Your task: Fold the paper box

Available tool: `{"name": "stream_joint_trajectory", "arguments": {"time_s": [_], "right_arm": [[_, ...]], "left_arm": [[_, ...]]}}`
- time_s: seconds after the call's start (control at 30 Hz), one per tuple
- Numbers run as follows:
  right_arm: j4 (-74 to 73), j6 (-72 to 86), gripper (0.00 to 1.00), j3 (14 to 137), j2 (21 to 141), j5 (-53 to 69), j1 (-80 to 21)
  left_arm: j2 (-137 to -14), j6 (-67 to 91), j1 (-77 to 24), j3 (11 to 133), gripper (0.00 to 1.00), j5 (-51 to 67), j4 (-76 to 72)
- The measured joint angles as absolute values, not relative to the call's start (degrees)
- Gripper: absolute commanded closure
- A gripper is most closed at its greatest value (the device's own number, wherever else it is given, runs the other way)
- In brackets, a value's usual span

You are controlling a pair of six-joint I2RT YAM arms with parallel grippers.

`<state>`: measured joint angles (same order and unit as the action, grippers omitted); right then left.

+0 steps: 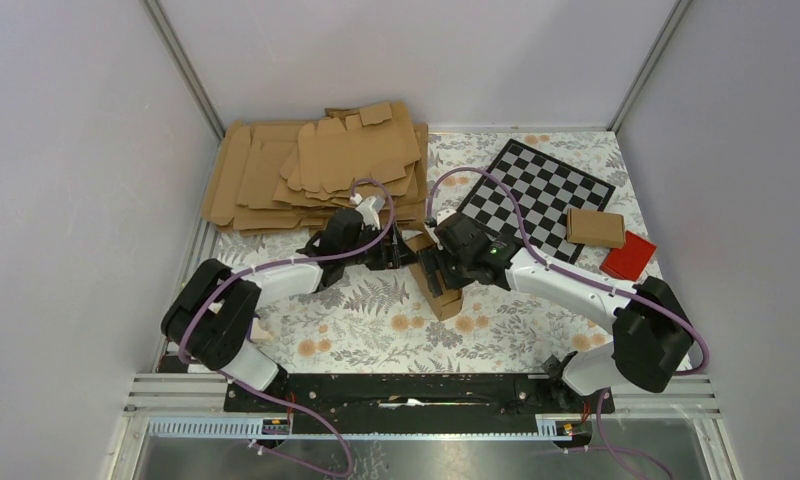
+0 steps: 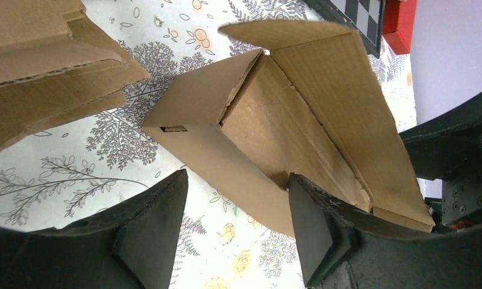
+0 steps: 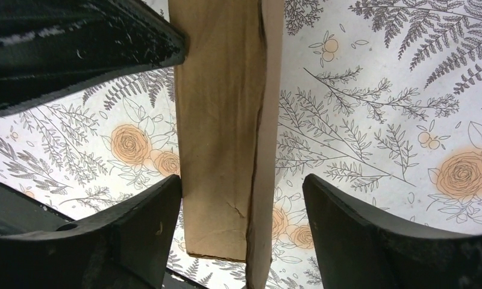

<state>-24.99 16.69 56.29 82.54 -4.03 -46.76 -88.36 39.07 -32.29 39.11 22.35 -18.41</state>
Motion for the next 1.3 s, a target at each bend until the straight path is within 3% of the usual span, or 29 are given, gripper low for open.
{"name": "stream_joint_trajectory", "arguments": {"time_s": [0.17,0.3,0.53,0.8,1.07,1.3], "right_arm": [[-25.08,15.05,0.38,56.29,82.50,-3.51,-46.78],[-25.04,13.32,0.45,55.33,81.14,-2.63,-46.81],[-26.15,10.44,0.48,53.98,76.86,1.17,-46.83],[-27.05,8.34,0.48,52.97,74.98,4.51,-46.83],[-27.57,7.84,0.48,52.75,74.98,5.56,-46.83],[-27.57,7.75,0.48,52.75,74.98,5.65,-46.83]], "left_arm": [[-86.26,36.75,-32.14,41.60,0.33,20.62,-11.97],[-84.18,34.85,-31.27,44.07,0.33,19.20,-7.81],[-83.31,29.47,-28.88,48.84,0.30,18.02,-7.57],[-83.85,23.18,-28.53,49.74,0.33,26.04,-10.00],[-85.89,22.44,-28.56,49.76,0.45,33.17,-12.16],[-86.11,22.13,-28.91,49.76,0.73,33.30,-10.59]]}}
